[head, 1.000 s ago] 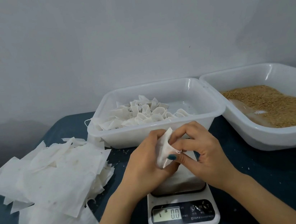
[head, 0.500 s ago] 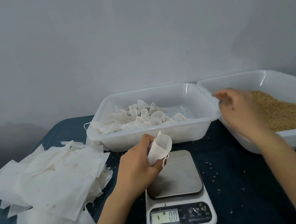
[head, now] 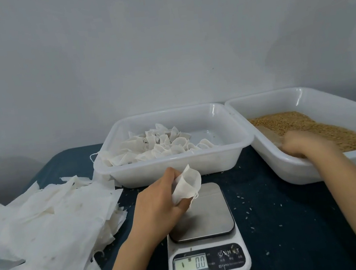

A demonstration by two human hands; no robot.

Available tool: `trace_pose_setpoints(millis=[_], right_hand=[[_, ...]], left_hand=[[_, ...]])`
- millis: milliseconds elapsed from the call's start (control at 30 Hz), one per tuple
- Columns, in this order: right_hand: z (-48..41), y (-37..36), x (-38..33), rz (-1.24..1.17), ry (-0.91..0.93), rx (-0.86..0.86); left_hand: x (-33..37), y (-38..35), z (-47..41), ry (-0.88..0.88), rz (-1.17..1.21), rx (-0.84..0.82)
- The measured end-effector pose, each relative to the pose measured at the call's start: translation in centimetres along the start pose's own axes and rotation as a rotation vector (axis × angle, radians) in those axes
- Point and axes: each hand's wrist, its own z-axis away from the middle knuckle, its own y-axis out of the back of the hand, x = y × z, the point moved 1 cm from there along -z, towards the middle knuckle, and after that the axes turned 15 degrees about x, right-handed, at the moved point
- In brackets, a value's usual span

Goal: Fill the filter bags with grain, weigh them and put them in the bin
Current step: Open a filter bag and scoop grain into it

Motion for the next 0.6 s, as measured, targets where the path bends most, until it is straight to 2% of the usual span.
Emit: trace_pose_setpoints(millis=[100,333,400,533,600], right_hand=[[0.1,0.4,0.0,-0.067,-0.006,0.024],[-0.2,0.8,1.4,0.053,-0.097,0.16],[-0.3,0.5,1.6,0.129,-0.096,0.147],[-0.2,0.4,1.4,0.204,-0.067,0.0],[0.2,0.7,1.1,0.226,-0.074,0.042]], left_hand=[[-0.1,0.0,0.1,-0.019,-0.007,-0.005],[-0.1,-0.1,0.0,-0.044,-0.035,-0.025],[-0.1,-0.1,0.1,-0.043,-0.039,-0.033],[-0.2,0.0,0.1,-0.039,-0.037,-0.043],[-0.2,0.0,0.1,-0.041,-0.032,-0.035]])
